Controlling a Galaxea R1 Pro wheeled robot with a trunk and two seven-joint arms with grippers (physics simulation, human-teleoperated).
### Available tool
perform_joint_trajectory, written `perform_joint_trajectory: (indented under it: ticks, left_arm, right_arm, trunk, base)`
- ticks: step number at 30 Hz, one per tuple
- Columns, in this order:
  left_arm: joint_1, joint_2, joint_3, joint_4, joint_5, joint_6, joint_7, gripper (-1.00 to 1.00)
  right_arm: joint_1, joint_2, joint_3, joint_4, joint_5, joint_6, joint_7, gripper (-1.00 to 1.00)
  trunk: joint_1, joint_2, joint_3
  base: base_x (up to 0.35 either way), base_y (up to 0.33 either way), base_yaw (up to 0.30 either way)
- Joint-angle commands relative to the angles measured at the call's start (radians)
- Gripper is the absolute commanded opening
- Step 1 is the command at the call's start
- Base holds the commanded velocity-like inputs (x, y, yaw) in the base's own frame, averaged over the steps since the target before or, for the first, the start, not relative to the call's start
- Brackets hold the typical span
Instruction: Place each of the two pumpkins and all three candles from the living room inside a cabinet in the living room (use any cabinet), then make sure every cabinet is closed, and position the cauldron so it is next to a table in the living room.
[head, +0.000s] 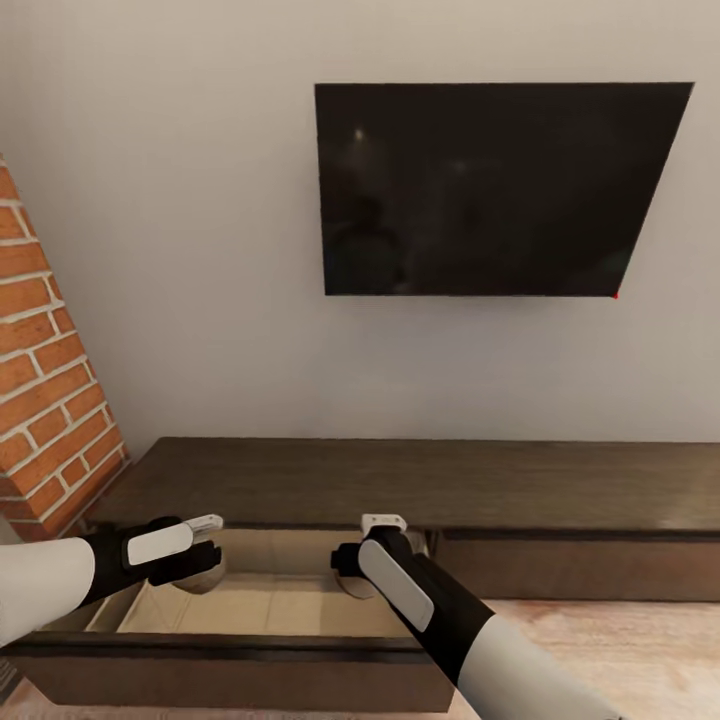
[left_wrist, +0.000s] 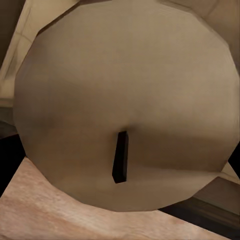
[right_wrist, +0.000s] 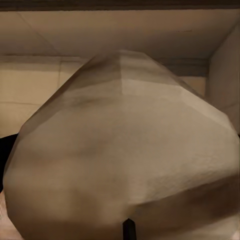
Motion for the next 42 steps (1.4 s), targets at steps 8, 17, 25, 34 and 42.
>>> perform_joint_trajectory:
  ticks: [8, 17, 25, 34, 42]
  left_arm:
    - [-0.002, -0.004, -0.004, -0.002, 0.004, -0.029, -0.01, -1.0]
    - [0.022, -0.004, -0.005, -0.002, 0.004, -0.046, -0.067, -1.0]
    - [0.042, -0.017, -0.01, -0.002, 0.002, -0.047, -0.068, -1.0]
    - [0.059, -0.072, -0.072, 0.003, 0.002, -0.121, -0.068, -1.0]
    - [0.061, -0.098, -0.075, 0.07, 0.004, -0.109, -0.068, -1.0]
  right_arm:
    - [0.001, -0.003, 0.004, 0.033, -0.009, -0.054, -0.007, -1.0]
    - [0.001, -0.002, 0.006, 0.122, -0.009, -0.115, -0.006, -1.0]
    - [0.001, -0.002, 0.007, 0.128, -0.01, -0.132, -0.006, -1.0]
    - [0.001, -0.002, 0.007, 0.128, -0.012, -0.132, -0.007, -1.0]
    - [0.001, -0.002, 0.007, 0.128, -0.012, -0.131, -0.007, -1.0]
  trunk:
    - [0.0, -0.001, -0.002]
    - [0.0, -0.001, -0.002]
    - [0.0, -0.001, -0.008]
    - [0.0, -0.001, -0.022]
    - [0.0, -0.001, -0.035]
  base:
    - [0.207, 0.124, 0.009]
    - [0.17, 0.148, 0.0]
    - [0.012, 0.01, 0.0]
    - [0.0, 0.0, 0.0]
    - [0.0, 0.0, 0.0]
